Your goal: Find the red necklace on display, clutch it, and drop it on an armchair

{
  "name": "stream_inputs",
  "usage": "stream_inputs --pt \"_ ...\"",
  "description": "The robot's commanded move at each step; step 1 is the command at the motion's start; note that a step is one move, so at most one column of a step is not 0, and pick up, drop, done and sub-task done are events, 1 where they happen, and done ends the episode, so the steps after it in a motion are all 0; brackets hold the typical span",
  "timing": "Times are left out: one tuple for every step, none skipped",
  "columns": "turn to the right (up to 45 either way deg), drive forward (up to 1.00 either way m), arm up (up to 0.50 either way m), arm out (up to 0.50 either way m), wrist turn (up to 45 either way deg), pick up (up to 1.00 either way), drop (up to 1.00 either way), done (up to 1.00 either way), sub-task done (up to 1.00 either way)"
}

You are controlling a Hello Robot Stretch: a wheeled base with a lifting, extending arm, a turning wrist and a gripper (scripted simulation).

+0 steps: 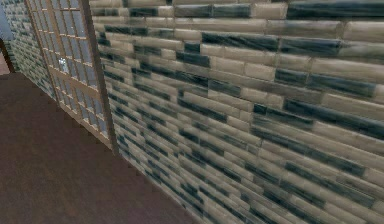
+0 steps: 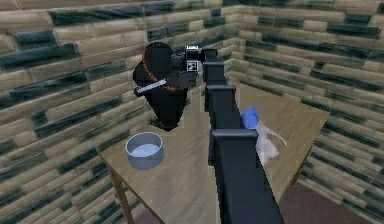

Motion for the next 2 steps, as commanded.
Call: stream_inputs --pt "0.0 0.0 0.02 0.0 0.0 0.0 0.0 0.0 0.0" --pt "0.0 0.0 0.0 0.0 -45.0 0.0 0.0 0.0 0.0"
